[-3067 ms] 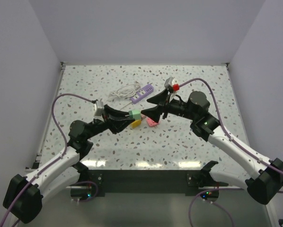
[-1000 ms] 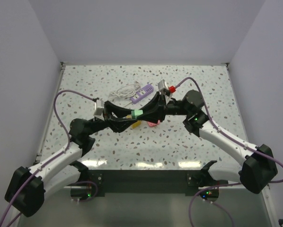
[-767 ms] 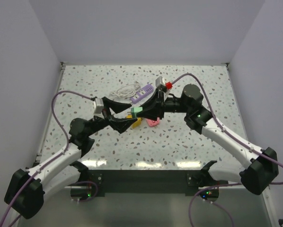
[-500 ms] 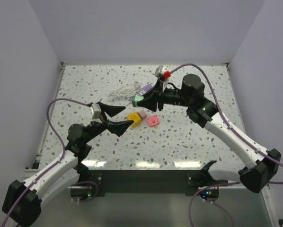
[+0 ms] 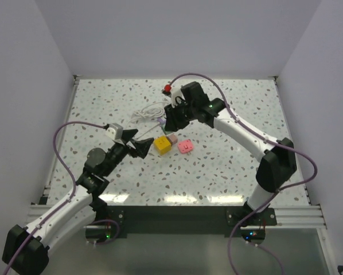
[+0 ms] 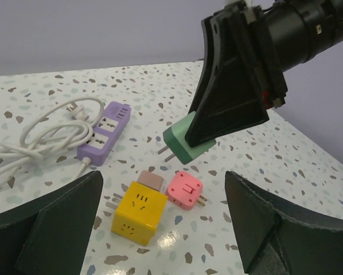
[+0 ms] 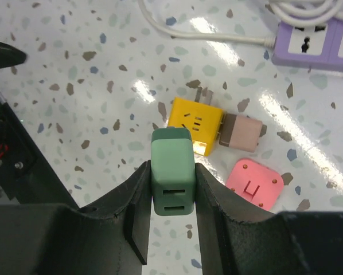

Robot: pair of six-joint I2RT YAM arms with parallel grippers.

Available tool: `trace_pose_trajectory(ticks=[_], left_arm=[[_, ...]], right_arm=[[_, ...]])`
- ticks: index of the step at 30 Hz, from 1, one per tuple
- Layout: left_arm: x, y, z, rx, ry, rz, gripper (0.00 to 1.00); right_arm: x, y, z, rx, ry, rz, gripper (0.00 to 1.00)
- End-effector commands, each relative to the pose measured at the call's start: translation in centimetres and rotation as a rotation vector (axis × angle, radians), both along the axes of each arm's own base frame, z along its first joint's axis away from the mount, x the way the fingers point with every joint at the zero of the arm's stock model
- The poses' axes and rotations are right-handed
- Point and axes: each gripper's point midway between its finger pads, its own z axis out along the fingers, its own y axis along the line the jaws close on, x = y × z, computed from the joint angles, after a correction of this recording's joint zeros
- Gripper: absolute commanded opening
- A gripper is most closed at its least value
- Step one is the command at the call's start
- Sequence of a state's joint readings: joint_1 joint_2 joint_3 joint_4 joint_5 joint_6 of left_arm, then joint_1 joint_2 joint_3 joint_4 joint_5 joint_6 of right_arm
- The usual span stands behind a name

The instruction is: Insert the plug

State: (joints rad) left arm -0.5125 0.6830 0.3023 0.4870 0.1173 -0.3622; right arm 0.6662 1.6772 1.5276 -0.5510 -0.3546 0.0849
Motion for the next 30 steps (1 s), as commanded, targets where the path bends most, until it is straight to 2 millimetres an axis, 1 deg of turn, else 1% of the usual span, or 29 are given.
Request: trace_pose_trajectory(ticks=[1, 2, 3, 4, 5, 6, 7, 8, 12, 13, 14, 15, 18, 22, 26, 30], left_arm=[[0.8, 1.3, 0.6, 0.023, -0.027, 0.077, 0.93], [0.8, 1.3, 0.5, 0.025, -0.026, 0.080, 0.93], [0.9, 1.5, 0.5, 0.025, -0.024, 0.091, 0.93], [0.9, 1.5, 0.3, 0.029, -0.021, 0.094, 0.93], [1.0, 1.6, 0.4, 0.030, -0.022, 0.097, 0.93], [1.0, 1.6, 0.2, 0.032, -0.018, 0.100, 0.93], [1.0, 1.7, 0.3, 0.032, -0.017, 0.103, 0.93], [1.0, 1.7, 0.1, 0.033, -0.015, 0.102, 0.93], [1.0, 1.7, 0.1, 0.036, -0.013, 0.105, 0.93], [1.1, 1.7, 0.1, 0.037, -0.014, 0.105, 0.93], [1.1, 1.7, 0.0, 0.038, -0.013, 0.104, 0.93], [1.1, 1.6, -0.1, 0.039, -0.011, 0.102, 0.93], [1.2, 1.5, -0.2, 0.044, -0.007, 0.097, 0.93], [1.1, 1.3, -0.2, 0.043, -0.007, 0.090, 0.93], [1.2, 1.3, -0.4, 0.046, -0.003, 0.086, 0.94], [1.2, 1.2, -0.4, 0.046, -0.003, 0.083, 0.94]], right_arm=[[0.6, -0.6, -0.6, -0.111, 0.023, -0.032, 0.00], [0.8, -0.3, -1.3, -0.130, 0.037, -0.030, 0.00], [0.5, -0.4, -2.0, -0.165, 0.061, -0.022, 0.00], [0.8, -0.2, -3.8, -0.206, 0.090, -0.021, 0.00], [1.0, 0.4, -3.7, -0.221, 0.077, -0.022, 0.00], [1.0, 0.3, -4.2, -0.248, 0.092, -0.022, 0.00], [1.4, 0.9, -5.1, -0.268, 0.102, -0.021, 0.00], [1.3, 1.1, -5.5, -0.287, 0.110, -0.013, 0.00], [1.8, 1.2, -6.9, -0.346, 0.130, -0.031, 0.00], [1.8, 1.3, -6.9, -0.348, 0.132, -0.029, 0.00], [1.8, 1.4, -7.7, -0.364, 0.147, -0.027, 0.00], [1.7, 1.0, -8.1, -0.389, 0.156, -0.030, 0.00], [1.5, 1.1, -9.0, -0.428, 0.167, -0.030, 0.00], [2.0, 0.8, -8.9, -0.444, 0.149, -0.059, 0.00], [2.0, 0.7, -9.0, -0.457, 0.152, -0.061, 0.00], [1.5, 1.1, -9.3, -0.463, 0.161, -0.048, 0.00]])
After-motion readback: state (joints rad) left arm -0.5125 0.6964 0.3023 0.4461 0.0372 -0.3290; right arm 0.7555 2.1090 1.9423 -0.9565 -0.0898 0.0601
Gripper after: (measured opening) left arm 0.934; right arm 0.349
